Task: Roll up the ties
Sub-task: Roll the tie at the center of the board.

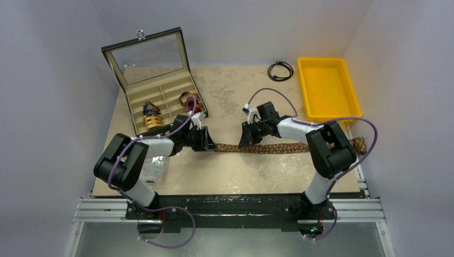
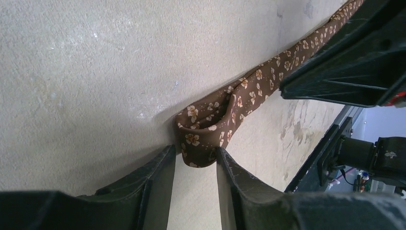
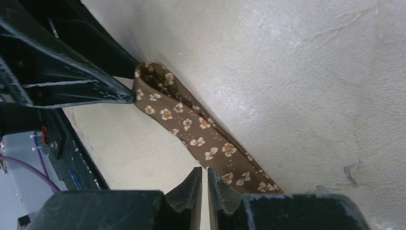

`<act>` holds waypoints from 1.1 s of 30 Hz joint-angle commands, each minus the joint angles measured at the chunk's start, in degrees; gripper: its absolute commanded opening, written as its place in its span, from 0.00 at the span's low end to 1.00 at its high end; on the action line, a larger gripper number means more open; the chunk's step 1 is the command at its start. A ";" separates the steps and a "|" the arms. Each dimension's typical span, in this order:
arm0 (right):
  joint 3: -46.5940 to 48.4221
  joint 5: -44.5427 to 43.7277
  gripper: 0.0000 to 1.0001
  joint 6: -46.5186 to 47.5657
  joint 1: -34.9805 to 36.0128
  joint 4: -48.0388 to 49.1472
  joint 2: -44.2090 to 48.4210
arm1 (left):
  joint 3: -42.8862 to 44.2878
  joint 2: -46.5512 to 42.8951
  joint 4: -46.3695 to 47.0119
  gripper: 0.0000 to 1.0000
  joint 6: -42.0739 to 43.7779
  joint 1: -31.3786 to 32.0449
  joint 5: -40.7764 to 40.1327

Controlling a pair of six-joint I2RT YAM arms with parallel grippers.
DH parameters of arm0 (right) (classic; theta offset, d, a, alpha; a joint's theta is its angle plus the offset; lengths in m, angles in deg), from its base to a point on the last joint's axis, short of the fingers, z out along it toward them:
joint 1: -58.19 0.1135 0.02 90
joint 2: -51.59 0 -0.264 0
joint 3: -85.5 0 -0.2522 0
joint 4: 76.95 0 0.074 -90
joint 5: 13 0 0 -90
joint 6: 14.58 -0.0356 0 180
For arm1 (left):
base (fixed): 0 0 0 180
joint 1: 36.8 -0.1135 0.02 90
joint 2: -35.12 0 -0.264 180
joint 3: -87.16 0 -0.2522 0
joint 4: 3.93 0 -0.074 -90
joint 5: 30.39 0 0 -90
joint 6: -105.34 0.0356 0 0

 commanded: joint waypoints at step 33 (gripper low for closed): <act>1.38 3.19 0.20 5.98 -0.91 -5.36 2.03 | 10.79 7.83 8.02 0.00 -9.36 8.48 3.24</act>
